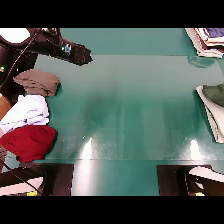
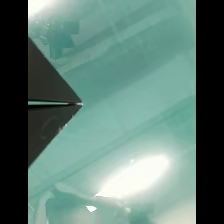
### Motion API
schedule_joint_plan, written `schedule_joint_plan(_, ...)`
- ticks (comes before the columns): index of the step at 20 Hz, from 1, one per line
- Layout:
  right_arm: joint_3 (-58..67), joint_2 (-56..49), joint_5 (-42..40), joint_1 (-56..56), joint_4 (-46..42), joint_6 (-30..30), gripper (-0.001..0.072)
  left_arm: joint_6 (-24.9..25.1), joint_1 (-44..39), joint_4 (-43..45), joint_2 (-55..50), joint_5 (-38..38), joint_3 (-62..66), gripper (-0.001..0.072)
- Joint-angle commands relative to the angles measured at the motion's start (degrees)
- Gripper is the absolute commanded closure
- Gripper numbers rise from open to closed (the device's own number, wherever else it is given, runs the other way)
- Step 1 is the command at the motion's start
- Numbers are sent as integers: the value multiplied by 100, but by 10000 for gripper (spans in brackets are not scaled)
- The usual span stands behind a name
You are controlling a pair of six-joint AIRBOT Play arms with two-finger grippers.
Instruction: Fold the shirts.
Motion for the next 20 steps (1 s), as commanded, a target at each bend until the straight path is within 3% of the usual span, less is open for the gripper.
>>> schedule_joint_plan(1,-960,474,149,-415,-713,15,264,9,-2,2,-4,0,-2,685)
schedule_joint_plan(2,-1126,592,177,-535,-800,17,195,9,-2,2,-4,0,-2,685)
schedule_joint_plan(6,-1357,920,168,-955,-850,22,193,7,-2,0,-4,-2,-2,684)
schedule_joint_plan(8,-1294,1038,57,-887,-396,92,193,4,-2,0,-4,11,-2,684)
schedule_joint_plan(12,-1300,1266,-245,203,1200,109,208,2,-2,-2,-2,17,-2,685)
schedule_joint_plan(15,-1283,1333,-275,1650,1467,107,208,2,-2,0,-2,138,-2,684)
schedule_joint_plan(16,-1285,1333,-319,2197,1458,107,240,2,-2,-2,-2,179,-2,684)
schedule_joint_plan(19,-1285,1331,-538,3582,1432,101,606,2,-2,-2,-2,208,-2,684)
schedule_joint_plan(20,-1285,1331,-584,3945,1427,72,692,2,-2,0,-2,208,-2,684)
